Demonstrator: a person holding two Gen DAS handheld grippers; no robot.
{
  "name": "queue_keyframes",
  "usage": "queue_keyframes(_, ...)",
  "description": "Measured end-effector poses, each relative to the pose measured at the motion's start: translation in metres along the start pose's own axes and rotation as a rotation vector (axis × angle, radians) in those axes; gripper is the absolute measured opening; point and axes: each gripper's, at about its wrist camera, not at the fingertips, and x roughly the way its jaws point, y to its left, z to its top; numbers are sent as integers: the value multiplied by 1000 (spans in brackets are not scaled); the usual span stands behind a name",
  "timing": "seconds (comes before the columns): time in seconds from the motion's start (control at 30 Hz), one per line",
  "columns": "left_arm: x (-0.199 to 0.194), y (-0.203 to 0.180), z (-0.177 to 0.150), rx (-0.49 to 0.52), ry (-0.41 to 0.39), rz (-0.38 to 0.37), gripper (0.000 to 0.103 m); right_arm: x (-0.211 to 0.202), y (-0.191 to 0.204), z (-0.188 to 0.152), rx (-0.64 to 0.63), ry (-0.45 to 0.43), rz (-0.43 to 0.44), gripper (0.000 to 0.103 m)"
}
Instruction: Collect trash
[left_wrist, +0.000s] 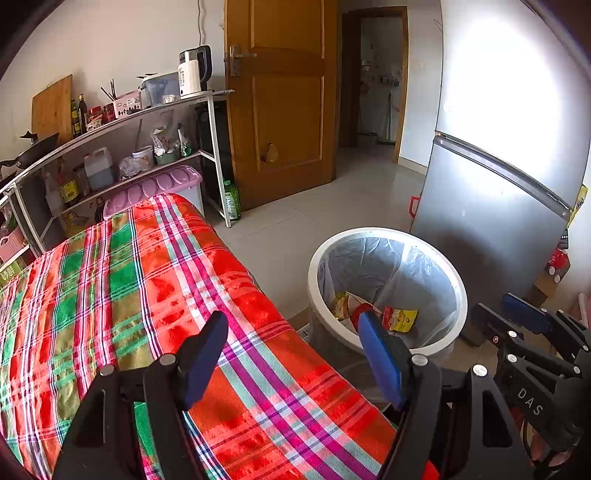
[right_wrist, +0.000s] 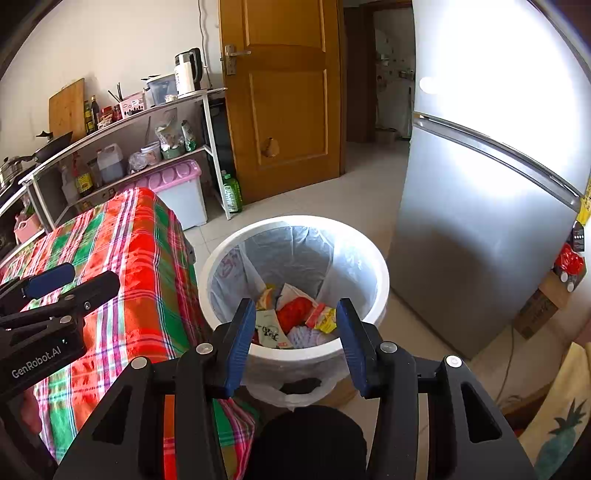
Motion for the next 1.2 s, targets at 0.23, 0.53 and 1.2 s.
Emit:
queue_keyframes(0.23, 0, 2, 0, 0, 4, 0, 75, 0, 0, 0, -1, 0, 1, 46)
queue_keyframes(0.53, 0, 2, -1, -6, 6, 0, 75, -1, 2, 0, -2, 0, -1, 46)
queue_keyframes(1.2, 1, 1, -2, 3, 8, -2, 75, -1, 1, 1, -5, -2, 2, 46)
